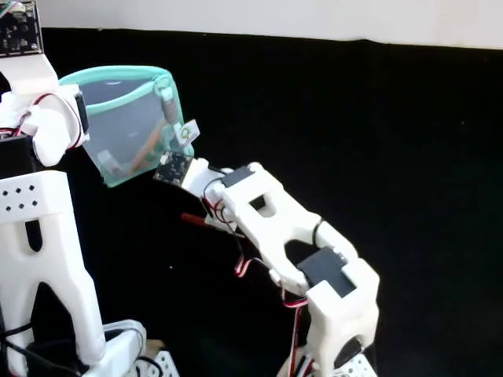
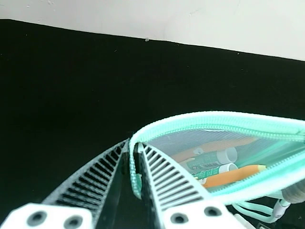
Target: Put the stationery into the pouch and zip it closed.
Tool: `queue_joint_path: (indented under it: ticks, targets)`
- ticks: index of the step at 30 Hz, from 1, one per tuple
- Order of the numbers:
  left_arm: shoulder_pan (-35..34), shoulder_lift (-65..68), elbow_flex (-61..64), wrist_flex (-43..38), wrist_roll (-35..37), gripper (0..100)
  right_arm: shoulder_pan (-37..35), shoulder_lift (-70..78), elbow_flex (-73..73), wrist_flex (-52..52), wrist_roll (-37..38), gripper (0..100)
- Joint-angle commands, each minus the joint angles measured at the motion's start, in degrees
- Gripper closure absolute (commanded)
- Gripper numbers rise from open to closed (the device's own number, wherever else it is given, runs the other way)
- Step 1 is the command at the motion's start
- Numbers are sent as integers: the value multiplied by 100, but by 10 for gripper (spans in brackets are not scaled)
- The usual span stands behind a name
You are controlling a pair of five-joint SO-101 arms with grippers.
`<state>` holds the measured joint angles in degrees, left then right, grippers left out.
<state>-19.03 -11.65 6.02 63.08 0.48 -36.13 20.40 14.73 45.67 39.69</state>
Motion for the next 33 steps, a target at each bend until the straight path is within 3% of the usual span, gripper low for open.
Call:
queue_joint_path:
  ticks: [1, 5, 9, 26, 33]
  targets:
    - [-92, 426, 84, 149, -44, 993, 101, 242, -198, -171, 290, 749]
    - [-92, 426, 92, 149, -44, 993, 92, 295, -180, -163, 281, 801]
    - [-92, 426, 92, 149, -44, 993, 84, 303, -154, -163, 281, 995]
    - [-84, 426, 92, 149, -44, 993, 215, 145, -207, -163, 211, 991]
    - [-66, 426, 92, 149, -44, 993, 778, -919, -101, -163, -941, 991]
